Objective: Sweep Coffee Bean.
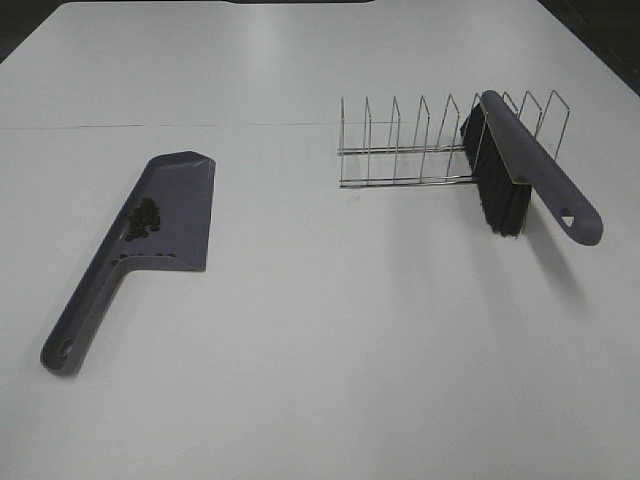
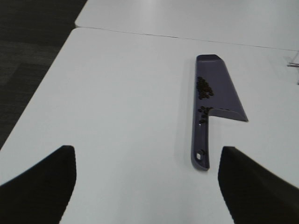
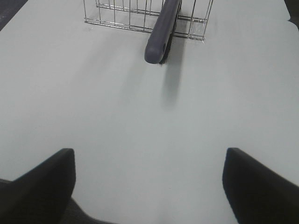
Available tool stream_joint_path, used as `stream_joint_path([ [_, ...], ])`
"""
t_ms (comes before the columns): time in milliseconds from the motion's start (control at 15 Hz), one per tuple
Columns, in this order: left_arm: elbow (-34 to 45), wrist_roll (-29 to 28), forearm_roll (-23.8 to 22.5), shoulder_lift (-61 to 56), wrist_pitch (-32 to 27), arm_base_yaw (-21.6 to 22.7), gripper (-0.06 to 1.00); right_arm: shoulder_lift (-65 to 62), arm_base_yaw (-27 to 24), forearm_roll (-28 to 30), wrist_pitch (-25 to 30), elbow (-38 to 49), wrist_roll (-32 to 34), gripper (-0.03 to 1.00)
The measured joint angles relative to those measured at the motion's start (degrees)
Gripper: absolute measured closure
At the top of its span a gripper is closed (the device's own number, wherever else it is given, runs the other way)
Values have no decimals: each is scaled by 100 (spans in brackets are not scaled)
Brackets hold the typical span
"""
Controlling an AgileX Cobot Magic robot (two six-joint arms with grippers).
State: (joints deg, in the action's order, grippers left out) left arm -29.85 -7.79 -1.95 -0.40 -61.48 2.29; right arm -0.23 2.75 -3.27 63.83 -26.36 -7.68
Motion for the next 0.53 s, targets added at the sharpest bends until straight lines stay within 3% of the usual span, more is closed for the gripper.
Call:
stream_joint_path([
  [200,0,0,0,0,0,223,18,0,0,0,0,0,0,22],
  [533,0,0,0,0,0,223,18,0,0,0,0,0,0,22],
])
